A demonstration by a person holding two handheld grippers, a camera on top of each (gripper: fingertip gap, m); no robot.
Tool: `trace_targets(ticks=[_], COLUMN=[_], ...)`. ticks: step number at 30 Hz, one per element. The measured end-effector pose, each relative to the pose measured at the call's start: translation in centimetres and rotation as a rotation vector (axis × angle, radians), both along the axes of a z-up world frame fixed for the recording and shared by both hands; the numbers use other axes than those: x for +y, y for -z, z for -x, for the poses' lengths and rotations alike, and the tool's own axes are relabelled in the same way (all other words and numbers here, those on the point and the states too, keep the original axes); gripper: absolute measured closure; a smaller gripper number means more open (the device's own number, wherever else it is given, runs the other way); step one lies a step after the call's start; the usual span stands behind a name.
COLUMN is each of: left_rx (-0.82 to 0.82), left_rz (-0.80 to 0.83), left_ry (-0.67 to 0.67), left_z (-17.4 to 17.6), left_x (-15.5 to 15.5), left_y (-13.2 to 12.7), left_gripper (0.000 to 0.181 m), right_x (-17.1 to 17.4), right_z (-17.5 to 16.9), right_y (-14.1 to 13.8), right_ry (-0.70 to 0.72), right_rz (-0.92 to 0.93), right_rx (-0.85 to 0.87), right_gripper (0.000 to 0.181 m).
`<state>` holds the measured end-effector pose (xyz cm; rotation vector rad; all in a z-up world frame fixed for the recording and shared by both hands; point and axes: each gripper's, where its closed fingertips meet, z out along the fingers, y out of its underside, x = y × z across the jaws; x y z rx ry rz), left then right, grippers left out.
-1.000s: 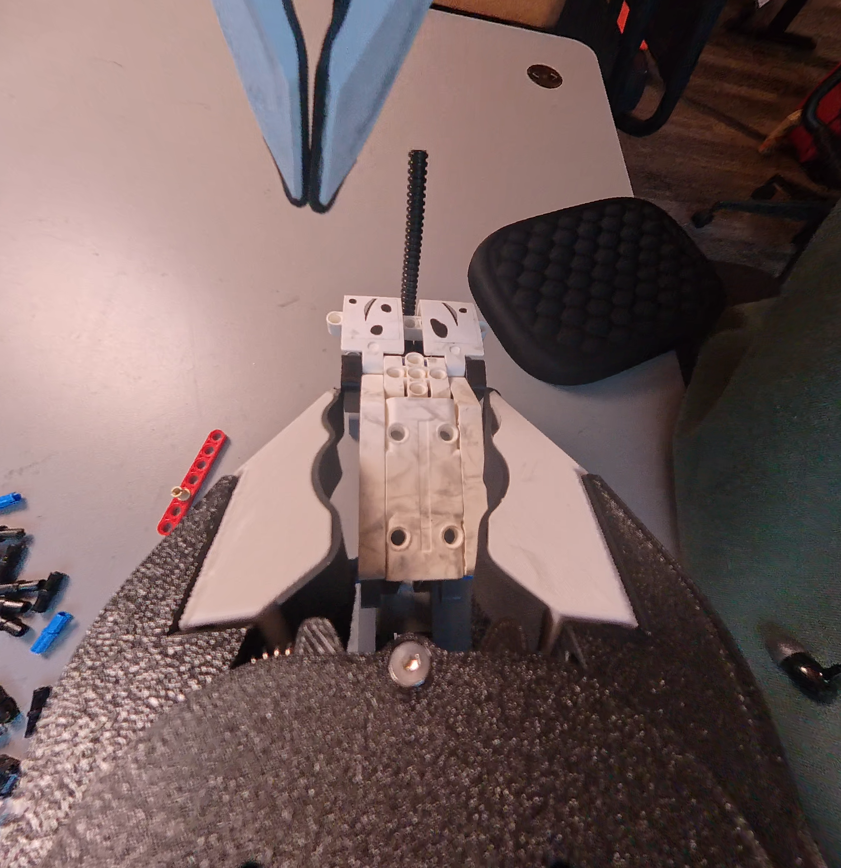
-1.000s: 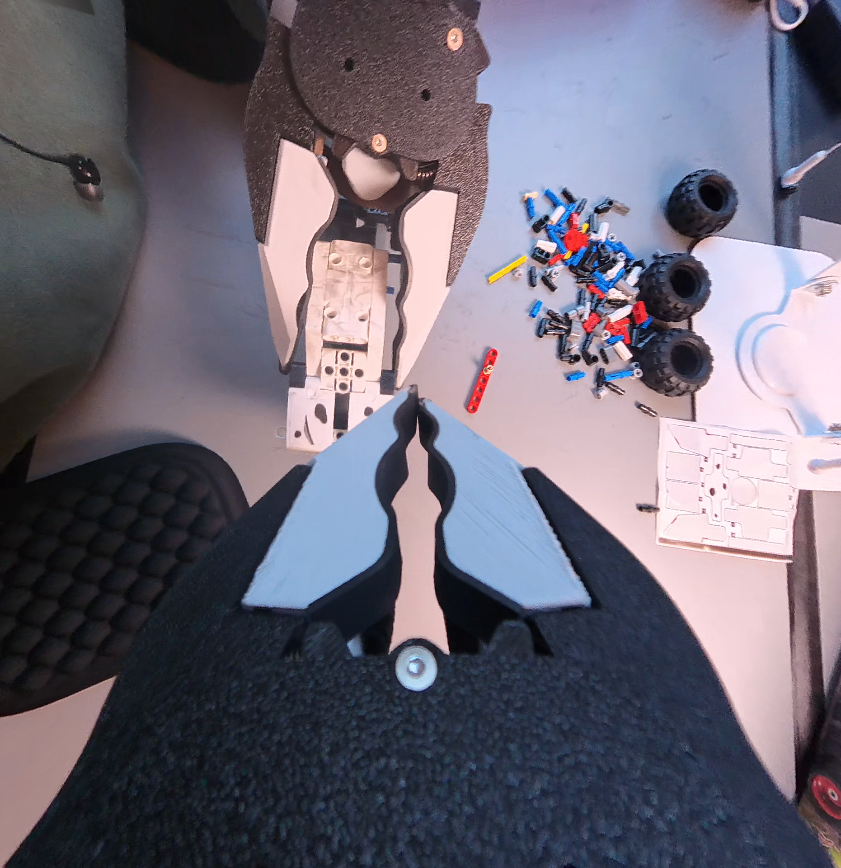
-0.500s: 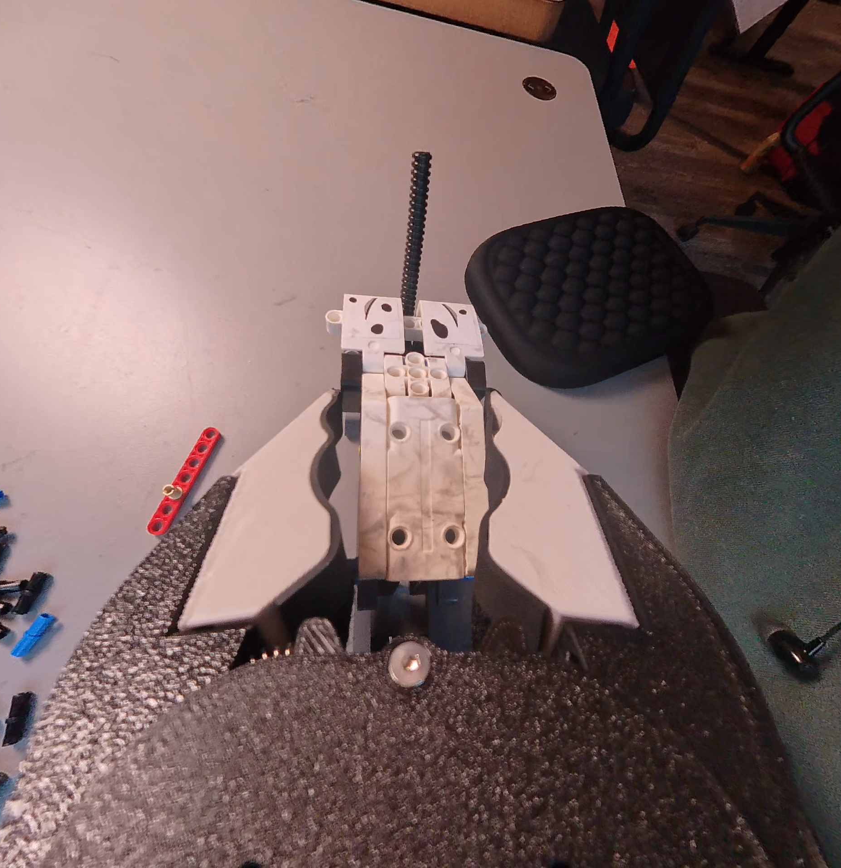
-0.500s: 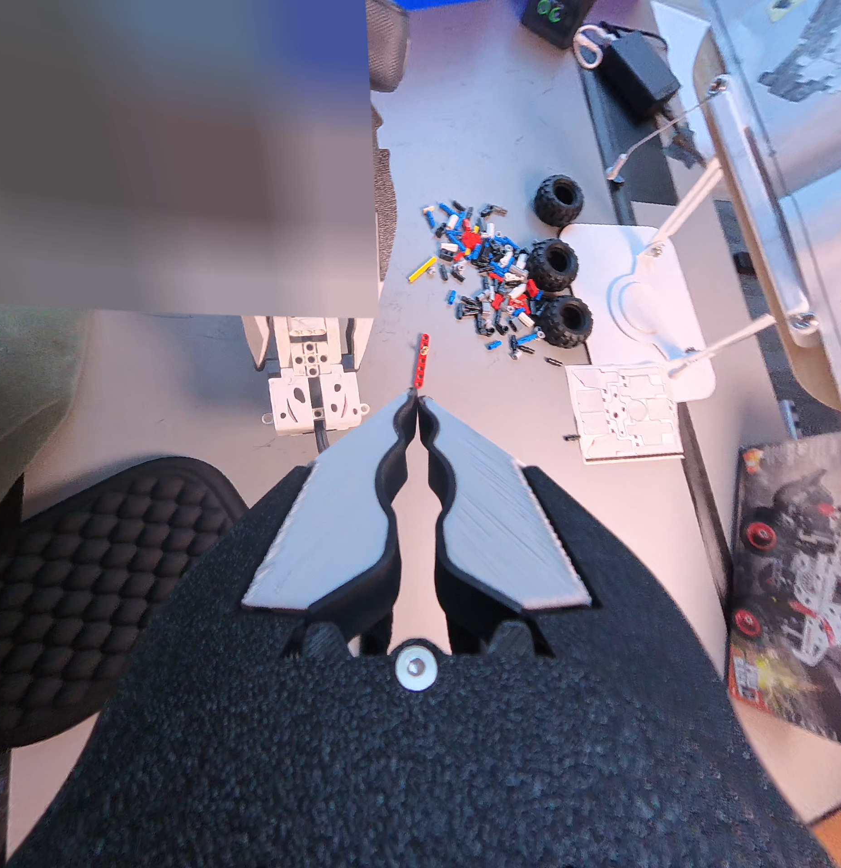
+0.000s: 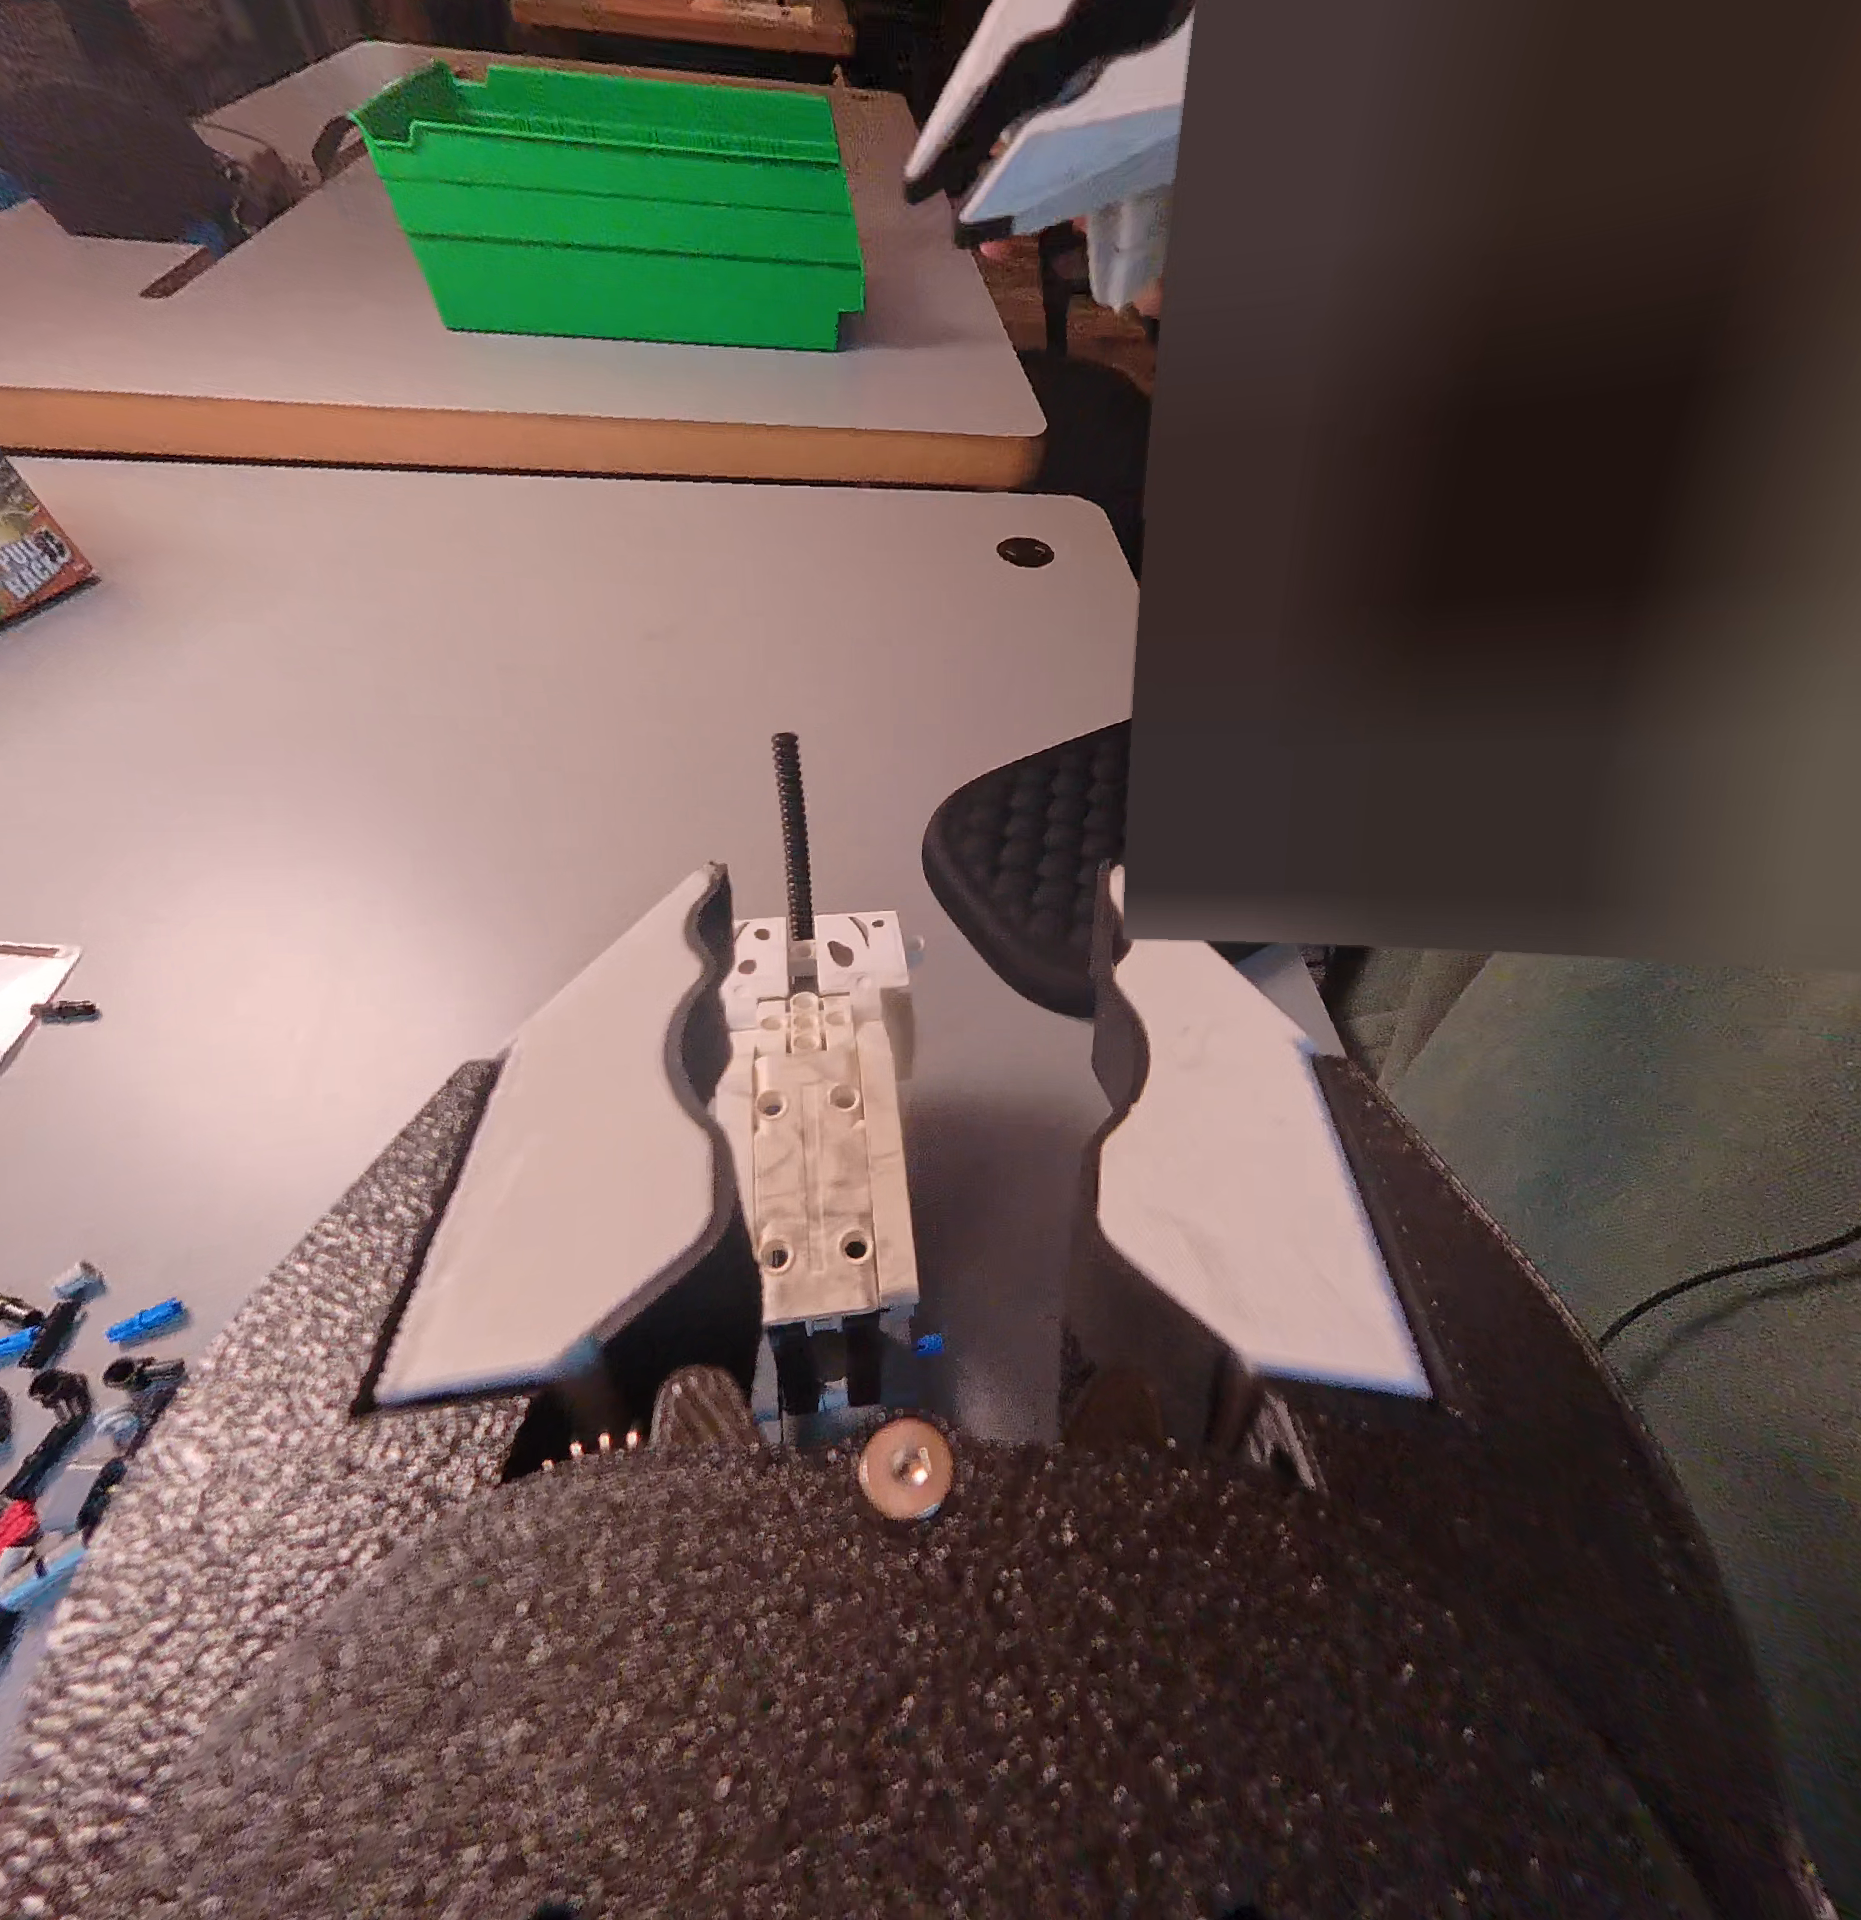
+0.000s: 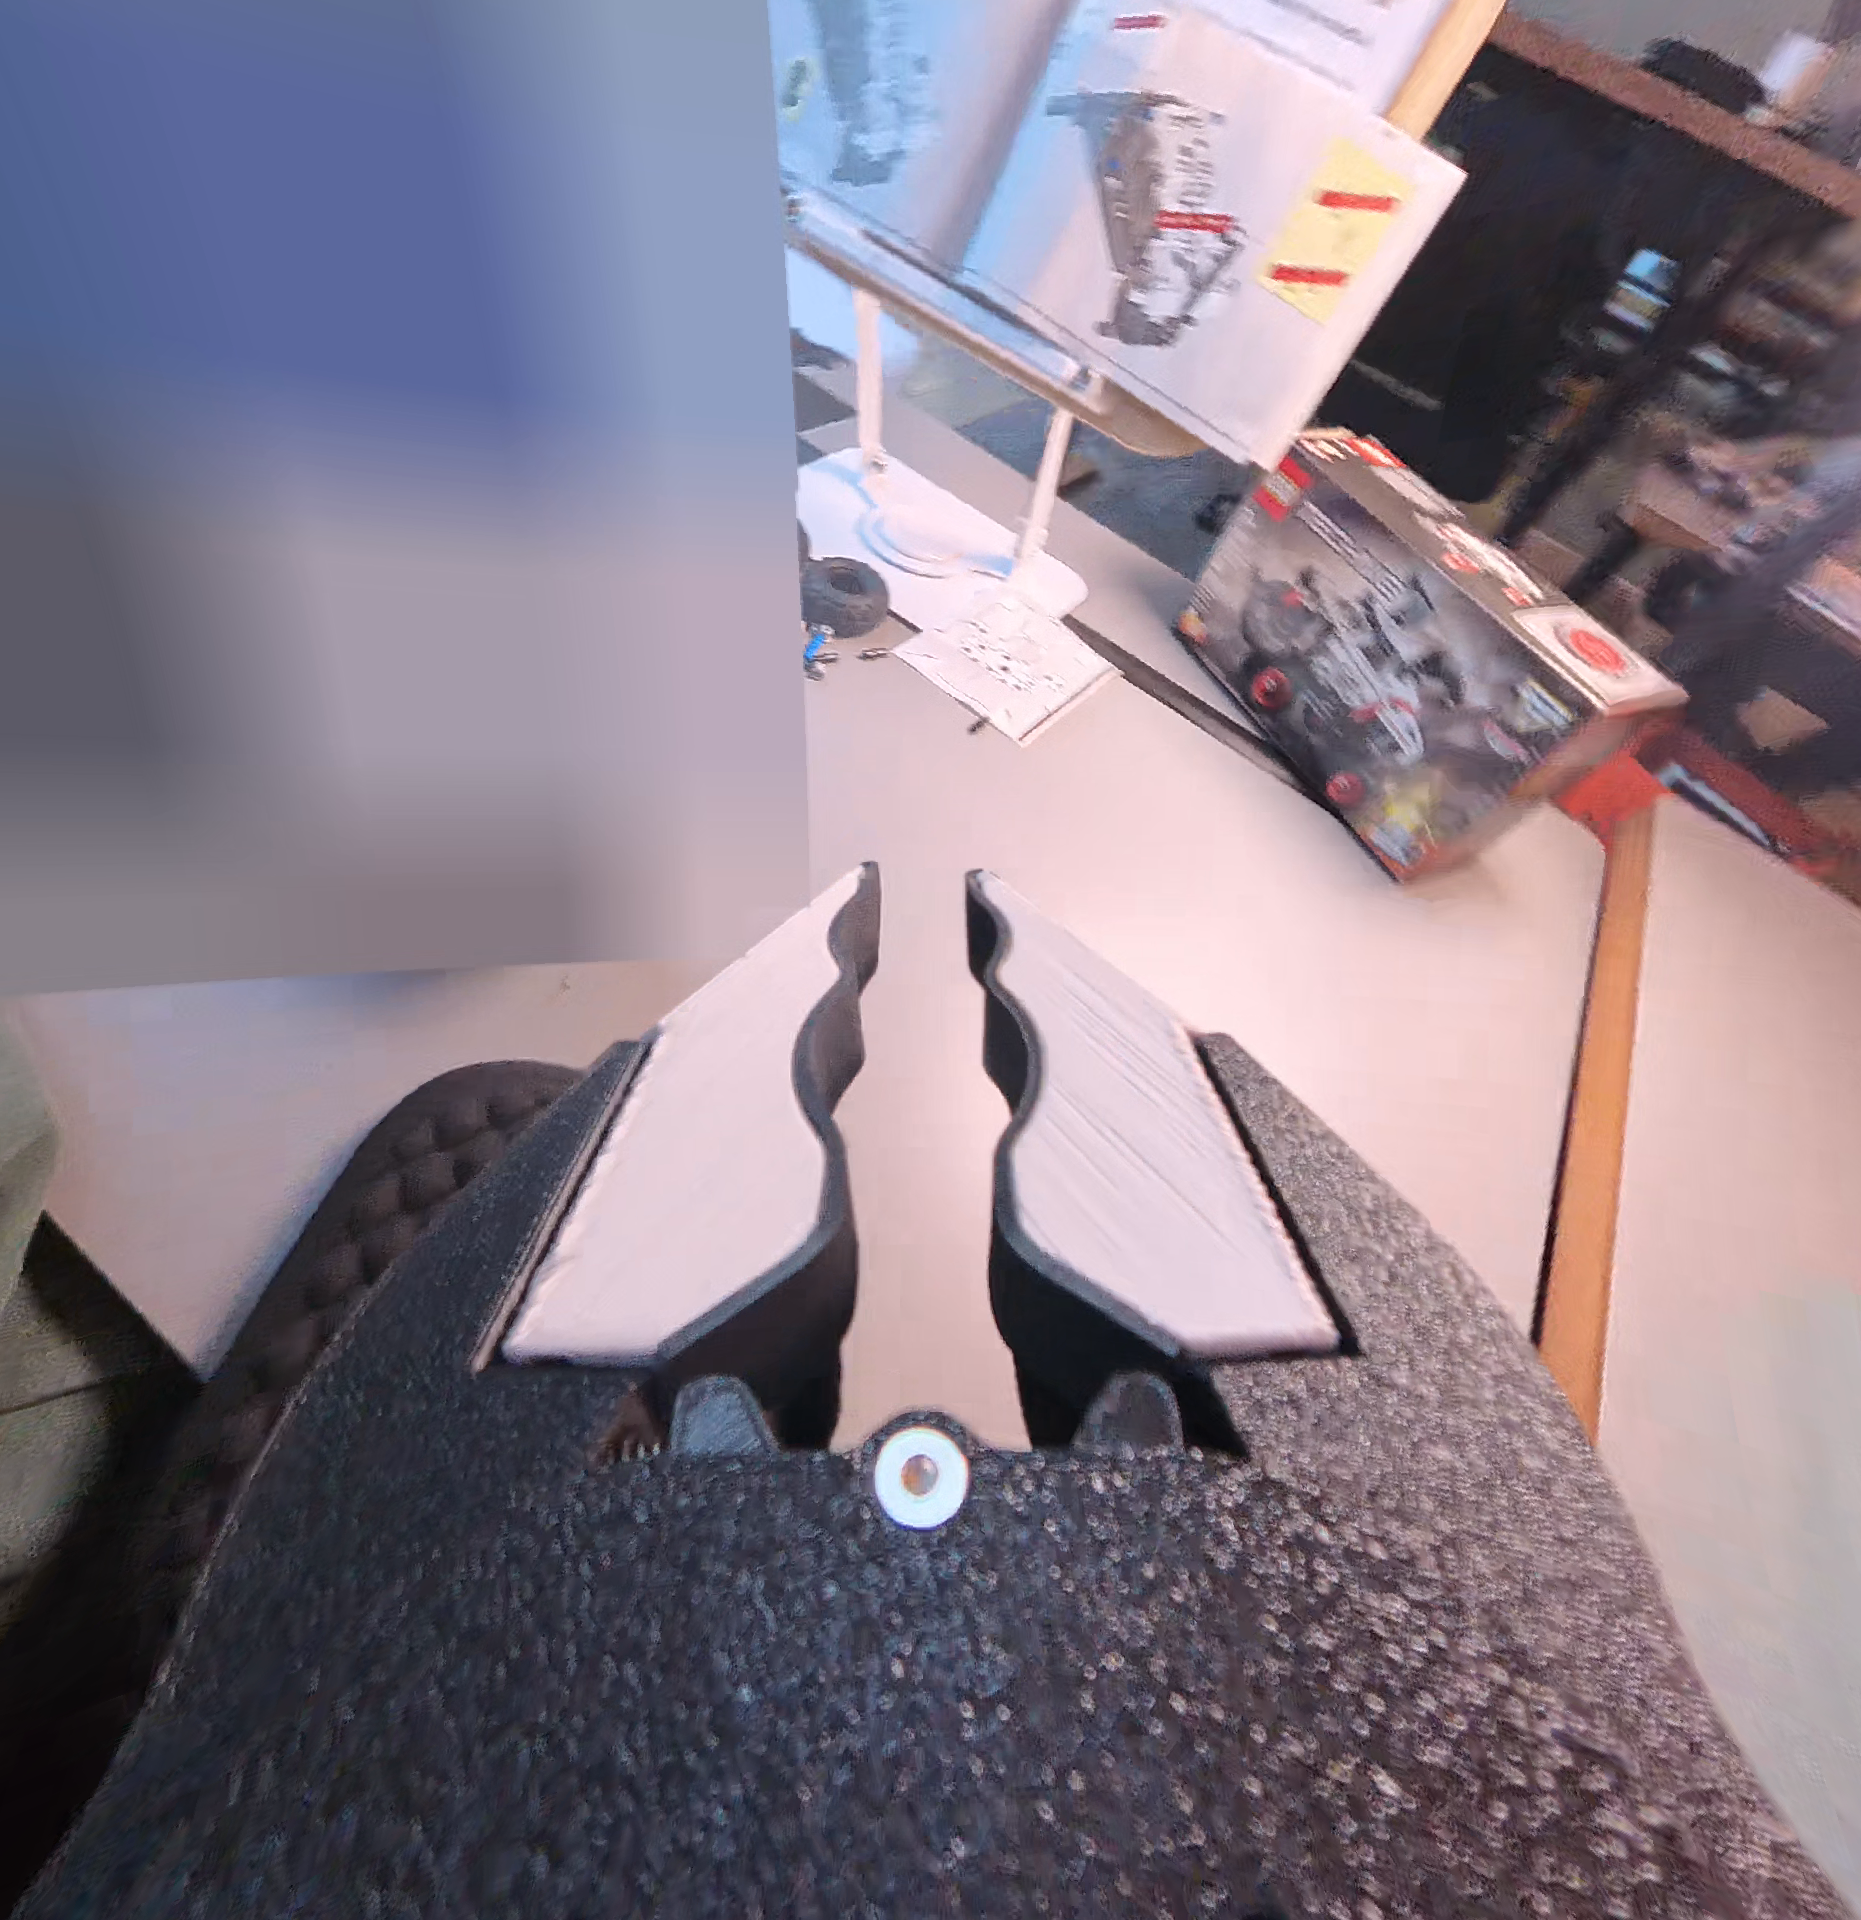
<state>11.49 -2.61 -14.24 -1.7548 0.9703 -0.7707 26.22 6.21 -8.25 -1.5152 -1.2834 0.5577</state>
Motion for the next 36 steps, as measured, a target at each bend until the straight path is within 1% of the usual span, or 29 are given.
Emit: trace_targets(ticks=[4,6,8,12,16,20,23,26,29,33,36], left_rx=[0.011,0.008,0.004,0.021,0.026,-0.003,-0.018,-0.035,-0.034,0.049,0.13], left_rz=[-0.003,-0.016,-0.037,-0.071,-0.089,-0.087,-0.106,-0.131,-0.157,-0.238,-0.297], left_ry=[-0.026,-0.043,-0.055,-0.067,-0.088,-0.095,-0.125,-0.177,-0.223,-0.274,-0.346], left_z=[-0.3,-0.6,-1.1,-2.2,-2.2,-2.1,-2.1,-2.5,-3.8,-6.2,-7.3], left_x=[0.5,0.6,0.5,-0.1,0.0,0.7,1.6,3.0,4.1,5.3,6.7], left_y=[1.0,1.0,0.7,1.0,1.8,1.8,1.2,0.2,-0.8,-1.6,-2.4], left_gripper=[0.112,0.112,0.112,0.112,0.112,0.112,0.113,0.113,0.113,0.112,0.109], right_x=[-3.0,-4.4,-5.4,-5.2,-4.7,-4.7,-5.6,-7.3,-8.8,-10.4,-11.9], right_z=[-6.0,-8.5,-10.4,-12.6,-14.4,-16.7,-19.4,-23.2,-28.3,-35.2,-38.8], right_y=[1.8,2.7,2.8,2.9,2.9,4.2,5.1,6.0,7.2,8.7,9.8], right_ry=[0.17,0.223,0.255,0.296,0.335,0.39,0.445,0.516,0.605,0.728,0.795], right_rz=[0.02,0.015,-0.007,-0.014,-0.01,0.013,0.014,0.015,0.008,0.005,-0.001], right_rx=[0.063,0.077,0.116,0.139,0.165,0.154,0.144,0.153,0.162,0.203,0.255], right_gripper=[0.152,0.146,0.144,0.134,0.132,0.129,0.128,0.127,0.127,0.128,0.128])
